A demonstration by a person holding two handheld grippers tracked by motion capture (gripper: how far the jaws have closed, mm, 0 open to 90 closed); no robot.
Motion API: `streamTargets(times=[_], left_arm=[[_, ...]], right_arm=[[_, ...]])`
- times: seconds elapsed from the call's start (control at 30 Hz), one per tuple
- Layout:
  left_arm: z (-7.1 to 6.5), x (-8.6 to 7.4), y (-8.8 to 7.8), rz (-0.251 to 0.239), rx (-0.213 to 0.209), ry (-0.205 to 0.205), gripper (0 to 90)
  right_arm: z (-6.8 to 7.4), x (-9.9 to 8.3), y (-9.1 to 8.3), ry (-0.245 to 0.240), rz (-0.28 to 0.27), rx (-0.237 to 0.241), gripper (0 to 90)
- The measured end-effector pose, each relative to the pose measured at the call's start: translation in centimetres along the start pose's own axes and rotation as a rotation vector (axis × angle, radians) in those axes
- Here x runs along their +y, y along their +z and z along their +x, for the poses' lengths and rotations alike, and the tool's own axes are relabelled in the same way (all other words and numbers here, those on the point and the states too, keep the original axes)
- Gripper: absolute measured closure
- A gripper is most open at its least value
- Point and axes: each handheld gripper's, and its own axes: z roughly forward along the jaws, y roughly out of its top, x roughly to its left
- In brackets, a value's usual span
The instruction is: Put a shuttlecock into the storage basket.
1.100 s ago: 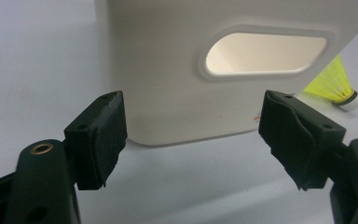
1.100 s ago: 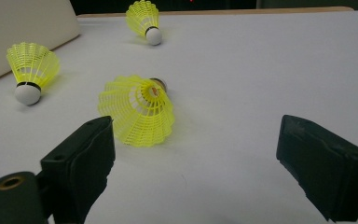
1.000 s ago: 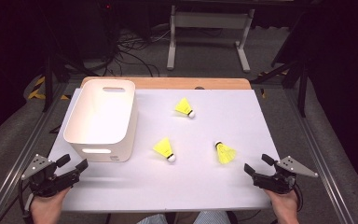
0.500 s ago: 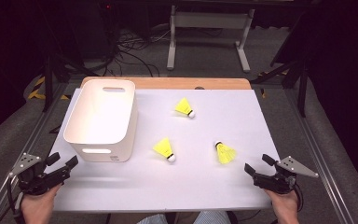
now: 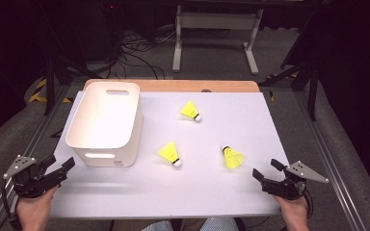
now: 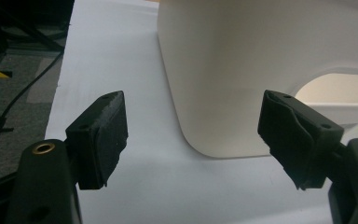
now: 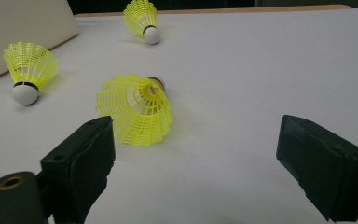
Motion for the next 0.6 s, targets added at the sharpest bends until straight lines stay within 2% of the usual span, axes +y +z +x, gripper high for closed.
streamTargets(times=[0.3,0.6], left_arm=[[0.6,0.8,-0.2,-0.01,0.012,-0.016,25.4],[0.8,1.9,-0.1,-0.018,0.021,-0.013,26.4]], right_arm=[[0.0,0.0,0.0,-0.001,0.004,-0.004,12.0],[0.1,0.0,0.1,-0.007,0.015,-0.007,12.0]])
